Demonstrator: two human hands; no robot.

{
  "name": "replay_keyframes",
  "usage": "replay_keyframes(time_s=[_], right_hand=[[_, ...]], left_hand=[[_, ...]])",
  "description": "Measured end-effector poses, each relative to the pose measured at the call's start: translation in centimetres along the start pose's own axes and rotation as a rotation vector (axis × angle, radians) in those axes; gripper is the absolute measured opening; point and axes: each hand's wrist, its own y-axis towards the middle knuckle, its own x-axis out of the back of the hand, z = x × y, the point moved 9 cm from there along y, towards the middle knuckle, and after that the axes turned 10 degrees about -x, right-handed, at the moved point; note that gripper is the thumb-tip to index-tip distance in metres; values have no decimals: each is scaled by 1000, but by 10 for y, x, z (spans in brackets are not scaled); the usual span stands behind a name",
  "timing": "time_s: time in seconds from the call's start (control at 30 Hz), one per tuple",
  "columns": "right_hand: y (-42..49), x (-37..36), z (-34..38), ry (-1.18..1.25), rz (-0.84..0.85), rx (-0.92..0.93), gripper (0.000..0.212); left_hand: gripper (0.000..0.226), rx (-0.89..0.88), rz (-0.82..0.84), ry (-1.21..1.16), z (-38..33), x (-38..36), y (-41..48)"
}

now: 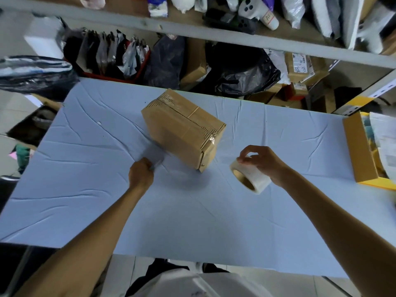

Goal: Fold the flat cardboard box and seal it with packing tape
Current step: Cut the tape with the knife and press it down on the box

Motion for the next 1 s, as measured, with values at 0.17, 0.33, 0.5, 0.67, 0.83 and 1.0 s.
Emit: replay_keyframes(time_s=[0.17, 0.33, 0.5, 0.67, 0.83, 1.0], right_hand=[[-2, 0, -3, 17, -21, -22, 13], [-7, -1, -4, 57, -15, -28, 15], [-8, 2, -1, 80, -15, -18, 16], [-8, 5, 0, 90, -25, 16, 17], [-4, 10, -2, 157, -76, 39, 21], [-1, 10, -2, 177, -71, 41, 19]], left_hand=[[9, -46, 201, -240, -36, -10, -73], [9, -264, 195, -397, -119, 13, -117], [15, -567, -43, -359, -195, 57, -115], [13, -677, -160, -226, -228, 63, -86], [10, -666, -223, -213, -229, 56, -71], [11, -695, -247, -189, -232, 47, -66]])
